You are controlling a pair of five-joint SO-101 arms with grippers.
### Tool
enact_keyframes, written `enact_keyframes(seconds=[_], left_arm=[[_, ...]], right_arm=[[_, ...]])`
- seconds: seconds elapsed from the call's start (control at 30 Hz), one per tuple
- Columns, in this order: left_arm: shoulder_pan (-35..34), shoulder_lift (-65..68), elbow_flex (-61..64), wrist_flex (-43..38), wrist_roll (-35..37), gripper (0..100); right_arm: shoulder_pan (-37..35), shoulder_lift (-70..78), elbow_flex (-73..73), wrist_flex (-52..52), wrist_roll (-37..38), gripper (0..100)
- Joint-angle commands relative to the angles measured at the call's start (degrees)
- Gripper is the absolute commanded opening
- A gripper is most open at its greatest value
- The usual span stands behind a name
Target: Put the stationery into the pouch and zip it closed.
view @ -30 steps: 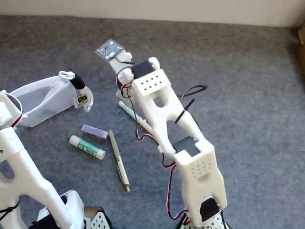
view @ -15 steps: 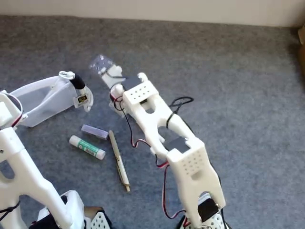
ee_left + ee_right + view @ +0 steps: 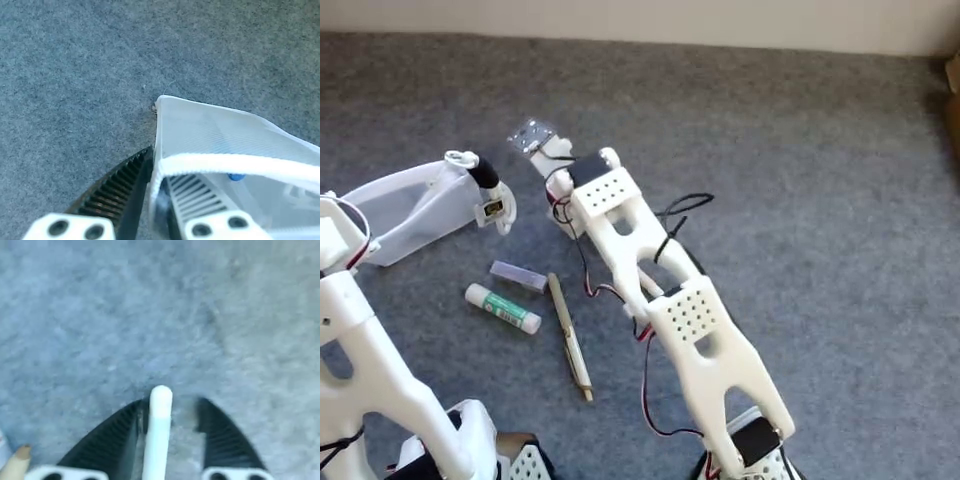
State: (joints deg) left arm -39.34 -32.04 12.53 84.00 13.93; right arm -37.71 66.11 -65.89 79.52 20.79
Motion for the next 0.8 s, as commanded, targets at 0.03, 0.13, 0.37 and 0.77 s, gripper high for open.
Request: enact_keyframes(seconds=[0.03,0.13,0.37,0.77], left_arm=[[-0.3,0.6,0.1,-0.6,0.4,3],[-0.3,0.6,0.1,-0.6,0.4,3],[-0.2,0.6,0.1,-0.6,0.6,3],[-0.2,0.6,0.2,-0.6,0.6,3]], right_arm=[[-1.3,4.7,-10.2,5.2,-0.4,1.0],[-2.1,4.9,-16.1,10.1,-0.5,0.5],[-2.6,4.9,-30.0,19.3,-0.5,0.5],[-2.8,0.2,-33.5,21.8,-0.6,0.4]])
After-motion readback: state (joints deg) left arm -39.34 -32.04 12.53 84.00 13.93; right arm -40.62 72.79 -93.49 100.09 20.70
